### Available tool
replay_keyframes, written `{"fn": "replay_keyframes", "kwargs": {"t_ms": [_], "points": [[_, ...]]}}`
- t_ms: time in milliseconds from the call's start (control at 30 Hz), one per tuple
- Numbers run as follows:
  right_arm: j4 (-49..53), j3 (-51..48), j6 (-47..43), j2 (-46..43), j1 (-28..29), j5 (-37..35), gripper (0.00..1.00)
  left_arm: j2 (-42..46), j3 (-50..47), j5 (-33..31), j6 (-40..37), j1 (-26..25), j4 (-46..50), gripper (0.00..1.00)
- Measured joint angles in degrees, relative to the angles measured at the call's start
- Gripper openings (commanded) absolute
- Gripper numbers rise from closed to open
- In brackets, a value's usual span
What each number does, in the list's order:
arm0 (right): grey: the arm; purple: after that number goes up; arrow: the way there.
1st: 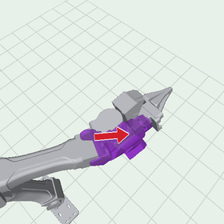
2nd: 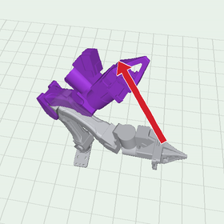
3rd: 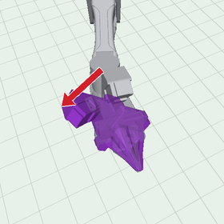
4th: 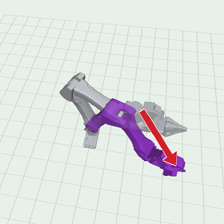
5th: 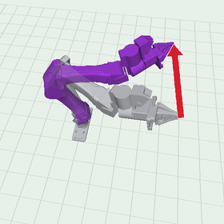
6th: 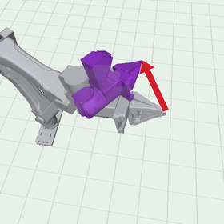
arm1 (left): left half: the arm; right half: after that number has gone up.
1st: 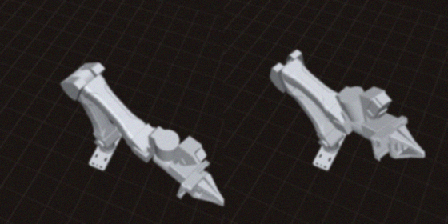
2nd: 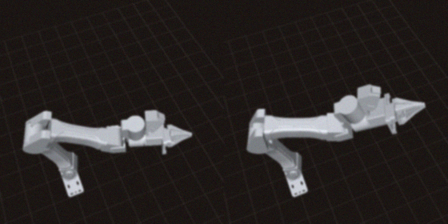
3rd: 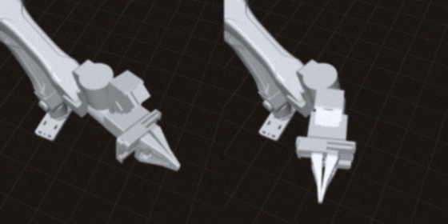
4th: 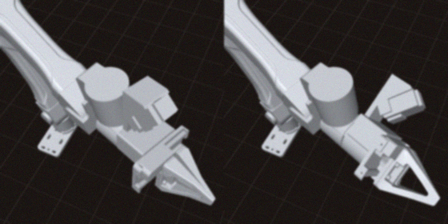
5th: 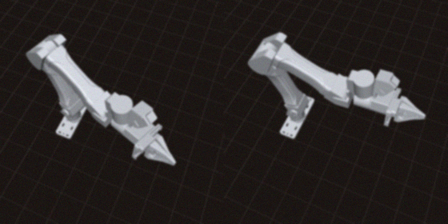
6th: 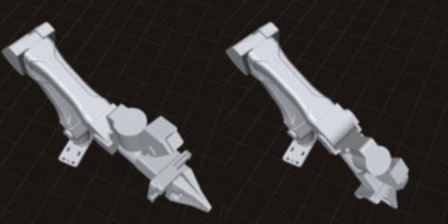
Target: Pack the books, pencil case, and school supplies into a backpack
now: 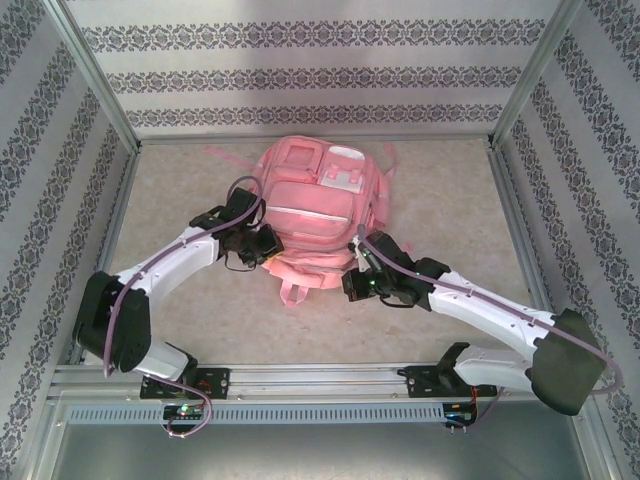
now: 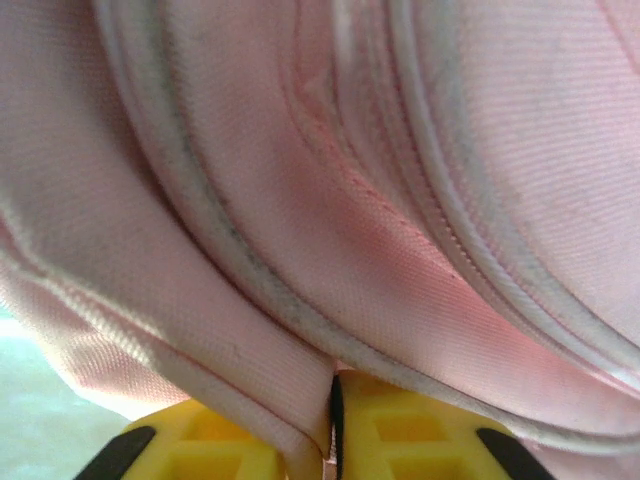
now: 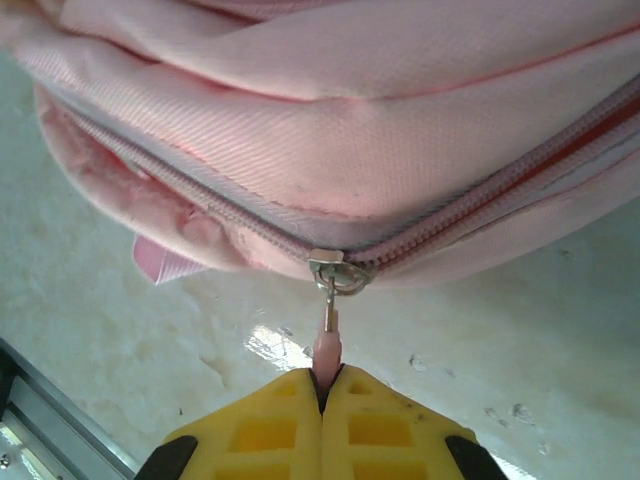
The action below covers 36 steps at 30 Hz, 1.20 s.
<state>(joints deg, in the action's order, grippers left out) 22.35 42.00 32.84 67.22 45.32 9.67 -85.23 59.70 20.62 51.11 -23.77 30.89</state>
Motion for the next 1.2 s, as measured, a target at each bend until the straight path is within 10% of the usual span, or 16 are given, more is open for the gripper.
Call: {"fn": "replay_keyframes", "kwargs": {"t_ms": [300,533,900,1200], "points": [[-9.20,-0.13,6.54,7.43,4.94,0.26,0.00,4.02,-0.72,-2.89,-0.94,2.49,-0.04,0.53],[-12.44,3.28,7.85,13.81,7.93,1.01,0.00,14.62,-9.88,0.55,6.12,2.43,-4.98,0.59],[-13.20,3.91,7.96,14.32,8.20,1.11,0.00,6.45,-13.14,3.37,14.95,-1.53,-12.11,0.69],[-13.11,3.91,7.93,14.32,8.20,1.05,0.00,1.51,-11.13,2.86,15.15,-2.60,-12.52,0.46]]}}
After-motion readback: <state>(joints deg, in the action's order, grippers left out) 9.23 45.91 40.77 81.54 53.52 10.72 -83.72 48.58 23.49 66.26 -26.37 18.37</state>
